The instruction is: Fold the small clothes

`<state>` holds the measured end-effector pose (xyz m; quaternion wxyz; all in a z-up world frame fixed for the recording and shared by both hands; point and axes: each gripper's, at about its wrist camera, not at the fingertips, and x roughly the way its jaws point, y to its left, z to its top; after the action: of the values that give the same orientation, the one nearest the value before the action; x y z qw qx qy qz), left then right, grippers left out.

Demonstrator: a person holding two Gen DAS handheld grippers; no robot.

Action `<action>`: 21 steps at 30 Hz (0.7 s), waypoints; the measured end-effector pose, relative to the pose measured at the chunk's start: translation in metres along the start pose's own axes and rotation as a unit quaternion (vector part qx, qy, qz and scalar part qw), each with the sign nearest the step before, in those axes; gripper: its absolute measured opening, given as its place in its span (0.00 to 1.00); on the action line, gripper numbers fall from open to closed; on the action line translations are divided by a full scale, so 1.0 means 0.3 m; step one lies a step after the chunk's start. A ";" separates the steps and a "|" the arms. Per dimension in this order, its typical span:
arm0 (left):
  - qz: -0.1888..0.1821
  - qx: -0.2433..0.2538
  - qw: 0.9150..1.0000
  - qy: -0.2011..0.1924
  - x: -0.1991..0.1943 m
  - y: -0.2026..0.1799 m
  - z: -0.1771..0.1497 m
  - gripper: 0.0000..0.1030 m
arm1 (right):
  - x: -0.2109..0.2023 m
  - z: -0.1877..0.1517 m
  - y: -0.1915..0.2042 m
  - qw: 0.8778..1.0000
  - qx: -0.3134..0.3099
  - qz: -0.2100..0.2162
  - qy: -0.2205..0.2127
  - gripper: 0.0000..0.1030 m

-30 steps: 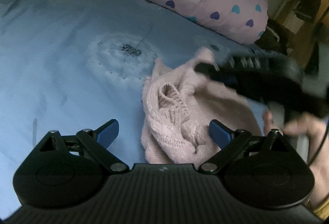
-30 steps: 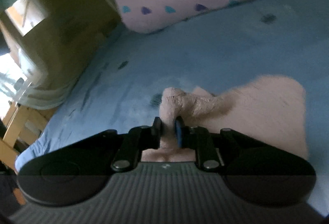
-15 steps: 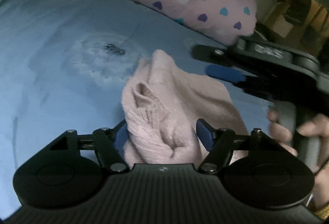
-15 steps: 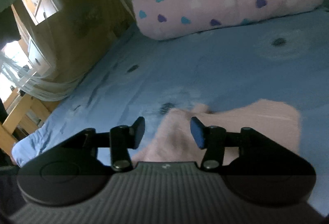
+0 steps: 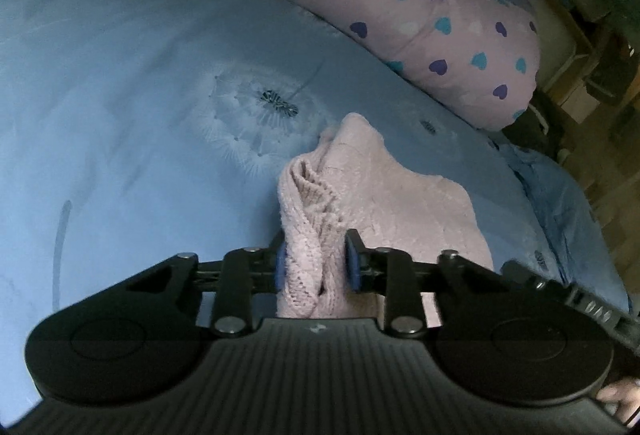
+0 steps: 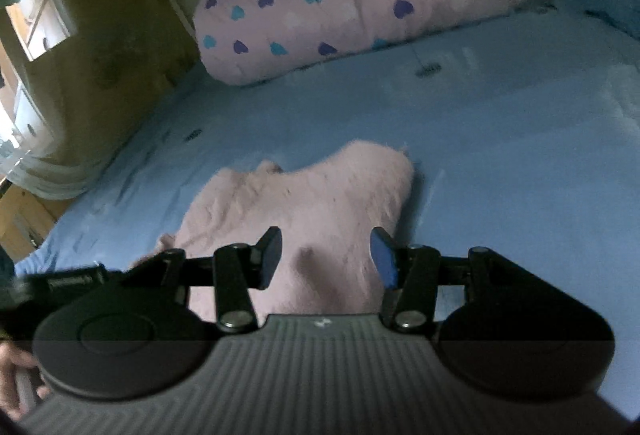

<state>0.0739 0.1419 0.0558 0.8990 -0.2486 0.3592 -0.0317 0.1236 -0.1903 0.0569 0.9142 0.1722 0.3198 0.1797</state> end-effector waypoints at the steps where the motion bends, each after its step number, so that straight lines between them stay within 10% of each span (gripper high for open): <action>1: 0.003 0.002 1.000 -0.004 -0.003 -0.005 0.001 0.51 | 0.008 -0.012 -0.003 1.000 0.002 -0.003 0.002 0.53; 7: 0.020 0.011 1.000 -0.016 -0.002 -0.020 -0.009 0.75 | 0.041 -0.076 -0.051 0.995 0.097 0.022 0.015 0.71; 21: -0.035 -0.051 0.995 0.074 0.141 0.029 -0.069 0.81 | 0.117 -0.195 -0.056 0.988 0.110 0.087 0.057 0.85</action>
<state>0.0904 0.1309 0.0124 0.8545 -0.3030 0.4172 -0.0631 0.1151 -0.1780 -0.0119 0.8510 0.2883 0.3729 0.2318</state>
